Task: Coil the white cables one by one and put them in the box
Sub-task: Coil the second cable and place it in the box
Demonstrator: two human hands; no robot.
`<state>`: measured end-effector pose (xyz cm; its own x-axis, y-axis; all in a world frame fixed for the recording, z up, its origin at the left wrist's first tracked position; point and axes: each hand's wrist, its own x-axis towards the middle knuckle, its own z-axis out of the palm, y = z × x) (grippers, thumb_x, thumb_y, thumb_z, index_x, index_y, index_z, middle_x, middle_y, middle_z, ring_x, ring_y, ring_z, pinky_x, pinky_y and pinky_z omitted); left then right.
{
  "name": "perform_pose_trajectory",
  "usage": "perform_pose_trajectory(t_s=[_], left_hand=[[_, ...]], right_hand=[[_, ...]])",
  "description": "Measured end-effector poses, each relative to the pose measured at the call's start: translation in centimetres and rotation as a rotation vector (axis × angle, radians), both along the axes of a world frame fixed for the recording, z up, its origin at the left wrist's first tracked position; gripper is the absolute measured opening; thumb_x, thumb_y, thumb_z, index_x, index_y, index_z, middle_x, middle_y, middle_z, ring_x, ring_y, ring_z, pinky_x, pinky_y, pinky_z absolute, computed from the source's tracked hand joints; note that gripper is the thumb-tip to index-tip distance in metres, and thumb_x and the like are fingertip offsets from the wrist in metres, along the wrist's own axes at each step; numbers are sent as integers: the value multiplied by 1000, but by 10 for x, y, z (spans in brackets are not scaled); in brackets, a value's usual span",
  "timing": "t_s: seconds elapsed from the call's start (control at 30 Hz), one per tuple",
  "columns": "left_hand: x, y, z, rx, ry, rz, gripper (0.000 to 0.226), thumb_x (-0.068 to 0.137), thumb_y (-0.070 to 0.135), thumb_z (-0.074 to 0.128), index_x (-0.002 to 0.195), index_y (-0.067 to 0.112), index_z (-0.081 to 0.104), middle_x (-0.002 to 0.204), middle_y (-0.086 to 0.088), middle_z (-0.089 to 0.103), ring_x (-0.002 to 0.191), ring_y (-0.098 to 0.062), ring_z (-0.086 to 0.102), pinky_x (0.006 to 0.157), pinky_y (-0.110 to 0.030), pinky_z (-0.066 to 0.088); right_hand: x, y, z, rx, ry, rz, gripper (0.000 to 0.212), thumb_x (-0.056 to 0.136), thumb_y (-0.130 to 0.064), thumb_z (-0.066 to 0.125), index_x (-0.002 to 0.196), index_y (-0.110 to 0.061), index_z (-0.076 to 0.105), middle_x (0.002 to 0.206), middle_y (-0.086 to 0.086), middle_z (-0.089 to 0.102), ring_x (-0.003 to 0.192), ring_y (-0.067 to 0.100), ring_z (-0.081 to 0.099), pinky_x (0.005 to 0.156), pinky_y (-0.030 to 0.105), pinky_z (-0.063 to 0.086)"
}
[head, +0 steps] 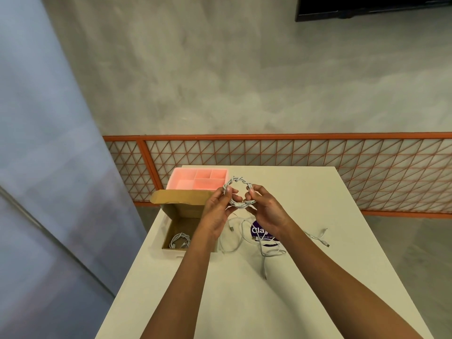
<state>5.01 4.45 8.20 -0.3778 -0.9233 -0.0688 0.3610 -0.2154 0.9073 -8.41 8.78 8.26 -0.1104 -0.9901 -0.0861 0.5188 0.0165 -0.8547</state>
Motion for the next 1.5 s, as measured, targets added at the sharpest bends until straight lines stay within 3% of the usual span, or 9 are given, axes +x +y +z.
perform_pose_trajectory(t_s=[0.17,0.4,0.53,0.67,0.87,1.07,1.23,1.4,1.5], left_hand=[[5,-3,0,-75,-130,35,17,92,23,57,97,11,69,88,-9,70,89,-20,66,84,-36,54],[17,-6,-12,-139,-284,36,18,93,25,57,99,15,71,110,-8,69,102,-21,65,85,-34,56],[29,-5,-25,-79,-368,-70,28,99,14,45,119,3,61,115,-8,65,98,-14,65,79,-24,57],[47,-2,-43,-25,-448,-66,25,97,6,48,117,-3,59,106,-13,66,91,-17,65,71,-22,58],[72,-2,-75,85,-538,119,12,85,2,67,96,1,65,85,-12,65,74,-21,64,59,-27,58],[99,-14,-97,68,-603,199,14,83,1,68,96,-3,68,72,-8,64,60,-16,61,49,-21,54],[119,-42,-103,9,-703,213,5,82,7,72,84,7,67,71,-6,64,61,-14,59,49,-23,50],[126,-76,-111,-25,-798,236,6,81,8,73,83,8,67,71,-7,65,70,-23,61,53,-25,51],[129,-95,-122,-70,-885,239,8,79,13,76,81,14,68,73,-6,69,73,-27,66,70,-37,58]], right_hand=[[-2,0,1,35,226,-82,6,93,-8,54,92,-14,56,85,2,62,82,15,58,77,28,42],[-3,1,-9,98,459,-179,19,87,-15,67,102,-3,66,84,4,65,76,12,60,67,20,51],[1,3,-21,184,496,-160,14,84,-12,70,96,-7,64,80,10,66,66,14,63,58,18,51],[13,5,-39,321,510,-97,11,82,-9,71,88,-7,62,69,8,64,53,11,59,50,17,49],[41,2,-67,473,589,-44,13,82,-5,71,80,-8,58,65,10,61,53,16,57,55,24,52],[81,-15,-90,535,851,-59,19,75,-5,70,64,-14,57,73,16,70,60,25,64,70,41,60],[107,-40,-92,563,934,1,10,85,-15,64,94,-11,62,98,9,68,85,24,67,64,24,53],[122,-70,-93,541,946,10,21,95,-15,48,108,-7,63,105,9,65,93,28,66,81,37,57],[124,-85,-96,550,990,70,25,98,-13,40,109,-6,61,104,12,65,93,28,64,85,39,56]])
